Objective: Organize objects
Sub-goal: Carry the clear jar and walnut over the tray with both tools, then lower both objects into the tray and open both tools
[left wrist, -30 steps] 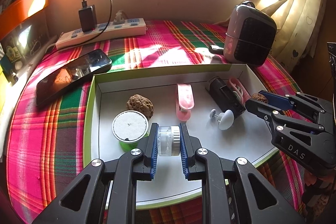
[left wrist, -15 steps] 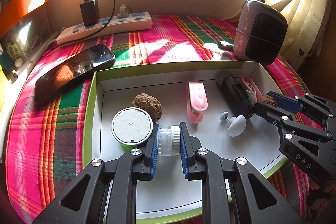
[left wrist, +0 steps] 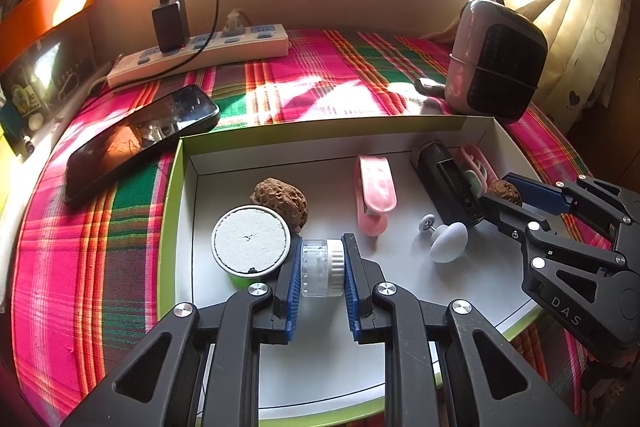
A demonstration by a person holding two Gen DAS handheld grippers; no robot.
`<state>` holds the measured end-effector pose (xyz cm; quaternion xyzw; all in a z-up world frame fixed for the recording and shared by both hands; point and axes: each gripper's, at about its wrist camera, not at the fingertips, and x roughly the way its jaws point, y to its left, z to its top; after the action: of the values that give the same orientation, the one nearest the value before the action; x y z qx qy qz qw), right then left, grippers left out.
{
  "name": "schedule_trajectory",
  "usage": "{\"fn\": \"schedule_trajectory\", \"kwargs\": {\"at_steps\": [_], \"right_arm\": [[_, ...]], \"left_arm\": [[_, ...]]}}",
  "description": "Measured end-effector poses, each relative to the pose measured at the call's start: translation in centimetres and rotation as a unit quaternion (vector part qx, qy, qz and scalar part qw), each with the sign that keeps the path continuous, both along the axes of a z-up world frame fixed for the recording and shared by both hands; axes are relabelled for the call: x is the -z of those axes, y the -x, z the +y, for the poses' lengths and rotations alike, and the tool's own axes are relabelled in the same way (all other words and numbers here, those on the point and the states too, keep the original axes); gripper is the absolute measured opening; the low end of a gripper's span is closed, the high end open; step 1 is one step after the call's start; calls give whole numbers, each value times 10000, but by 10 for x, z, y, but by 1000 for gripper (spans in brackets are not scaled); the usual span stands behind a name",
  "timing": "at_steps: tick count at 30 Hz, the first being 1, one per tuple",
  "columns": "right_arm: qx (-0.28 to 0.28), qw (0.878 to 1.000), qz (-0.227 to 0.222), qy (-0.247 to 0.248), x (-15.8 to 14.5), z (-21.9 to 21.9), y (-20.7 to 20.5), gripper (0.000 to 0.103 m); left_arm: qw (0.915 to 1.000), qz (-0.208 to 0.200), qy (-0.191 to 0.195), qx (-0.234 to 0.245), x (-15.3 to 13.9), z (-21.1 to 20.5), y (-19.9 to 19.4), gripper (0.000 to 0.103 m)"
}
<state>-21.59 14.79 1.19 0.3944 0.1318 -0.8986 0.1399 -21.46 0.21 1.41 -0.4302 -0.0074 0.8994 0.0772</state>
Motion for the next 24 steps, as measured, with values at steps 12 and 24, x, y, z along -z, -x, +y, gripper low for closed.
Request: {"fn": "schedule_trajectory", "kwargs": {"at_steps": [12, 24], "right_arm": [[23, 10000, 12, -2, 1, 0, 0, 30], [64, 10000, 27, -13, 0, -1, -1, 30]], "left_arm": [[10000, 0, 21, 10, 0, 3, -1, 25], [10000, -9, 24, 33, -1, 4, -2, 31]]}}
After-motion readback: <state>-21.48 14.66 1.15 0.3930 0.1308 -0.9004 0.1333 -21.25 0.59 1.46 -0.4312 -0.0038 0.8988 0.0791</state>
